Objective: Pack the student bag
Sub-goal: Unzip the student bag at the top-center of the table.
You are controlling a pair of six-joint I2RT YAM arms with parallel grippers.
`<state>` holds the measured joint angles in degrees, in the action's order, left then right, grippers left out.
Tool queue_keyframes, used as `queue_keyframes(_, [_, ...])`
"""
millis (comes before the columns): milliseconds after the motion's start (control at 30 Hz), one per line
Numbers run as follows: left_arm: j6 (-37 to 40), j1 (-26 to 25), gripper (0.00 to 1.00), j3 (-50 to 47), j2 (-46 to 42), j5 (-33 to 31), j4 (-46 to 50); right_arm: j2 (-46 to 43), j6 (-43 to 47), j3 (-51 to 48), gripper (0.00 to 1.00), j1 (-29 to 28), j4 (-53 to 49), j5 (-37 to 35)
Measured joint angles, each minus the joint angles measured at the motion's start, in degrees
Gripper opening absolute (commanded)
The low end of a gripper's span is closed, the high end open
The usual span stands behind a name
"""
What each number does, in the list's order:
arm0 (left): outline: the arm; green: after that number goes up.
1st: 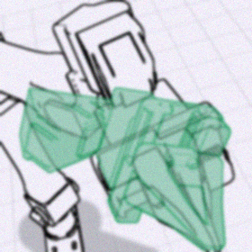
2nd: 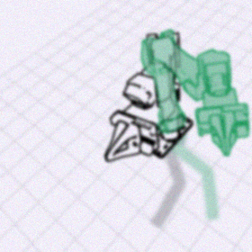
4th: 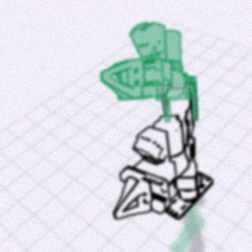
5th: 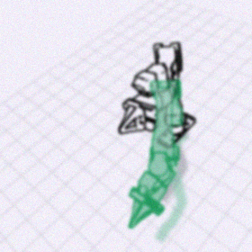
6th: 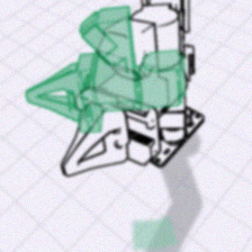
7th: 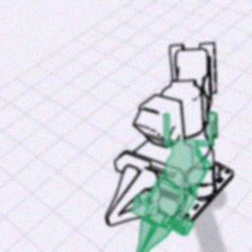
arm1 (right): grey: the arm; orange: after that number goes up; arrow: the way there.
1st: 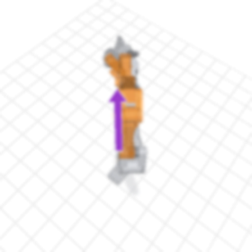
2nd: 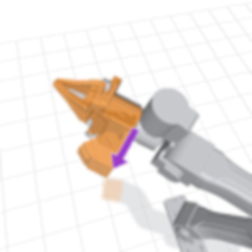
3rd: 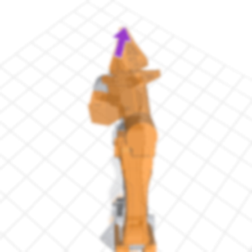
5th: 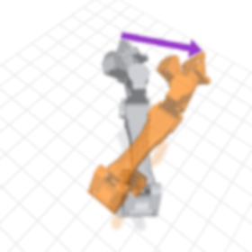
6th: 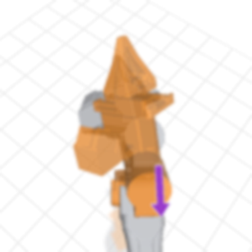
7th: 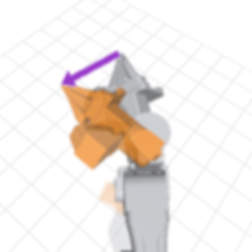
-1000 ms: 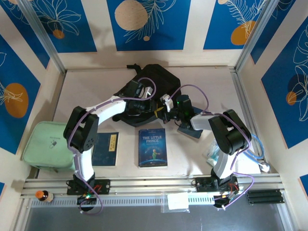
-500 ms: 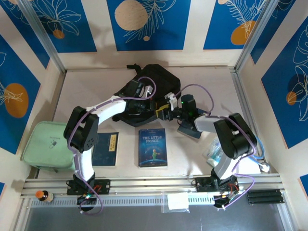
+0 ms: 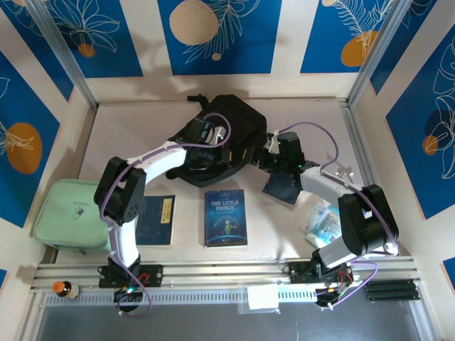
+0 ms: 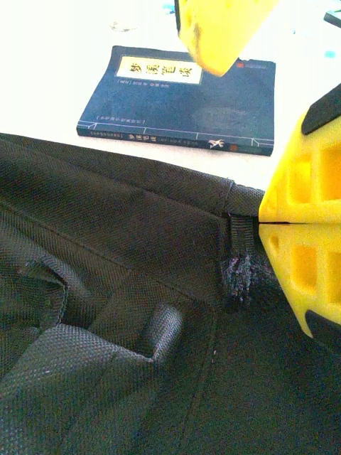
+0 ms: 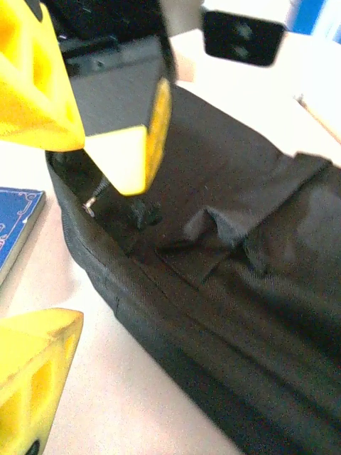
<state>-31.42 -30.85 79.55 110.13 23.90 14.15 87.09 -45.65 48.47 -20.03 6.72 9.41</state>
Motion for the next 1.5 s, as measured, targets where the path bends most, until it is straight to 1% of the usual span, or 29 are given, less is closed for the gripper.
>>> queue_keyframes(100, [0.0,0.0,0.00,-0.1,0.0,0.0,-0.1,3.6,-5.9,2.9,0.58,0.5,-2.7,0.1])
queue_keyframes(267, [0.0,0.0,0.00,-0.5,0.0,0.0,-0.4,11.2,-12.1,7.3,0.53,0.5,-4.4,2.1])
queue_keyframes(333, [0.0,0.0,0.00,-0.6,0.0,0.0,-0.4,13.9,-13.3,9.0,0.48,0.2,-4.7,2.8])
queue_keyframes(367, [0.0,0.0,0.00,-0.7,0.0,0.0,-0.3,15.2,-13.7,9.9,0.41,0.1,-4.8,3.0])
queue_keyframes(467, [0.3,0.0,0.00,-0.7,-0.3,-0.7,0.6,18.1,-14.8,12.5,0.16,-0.2,-5.0,3.3])
queue_keyframes(500, [0.5,0.0,0.00,-0.7,-0.6,-1.2,1.5,18.8,-14.8,13.2,0.11,-0.2,-5.2,3.1])
queue_keyframes(567, [1.1,0.0,0.00,-0.7,-1.5,-2.2,3.7,19.6,-14.9,14.4,0.05,-0.3,-6.2,2.6])
queue_keyframes(667, [2.5,0.0,0.00,-0.7,-3.2,-4.8,8.0,19.9,-14.8,15.5,0.00,-0.7,-6.8,1.5])
queue_keyframes(867, [6.4,0.0,0.00,-0.7,-7.0,-10.6,16.7,20.0,-14.8,16.4,0.00,-1.3,-7.9,-0.1])
queue_keyframes(1167, [12.5,0.4,0.00,-0.7,-10.4,-20.9,26.2,20.5,-14.2,18.3,0.00,-0.8,-9.7,-1.7])
queue_keyframes(1300, [14.0,2.1,0.00,-0.7,-10.9,-25.1,28.8,21.2,-13.3,18.6,0.00,-0.2,-9.9,-2.0])
queue_keyframes(1500, [15.4,4.8,0.00,-1.1,-11.3,-29.1,30.5,21.3,-12.0,19.2,0.00,0.4,-9.9,-2.0])
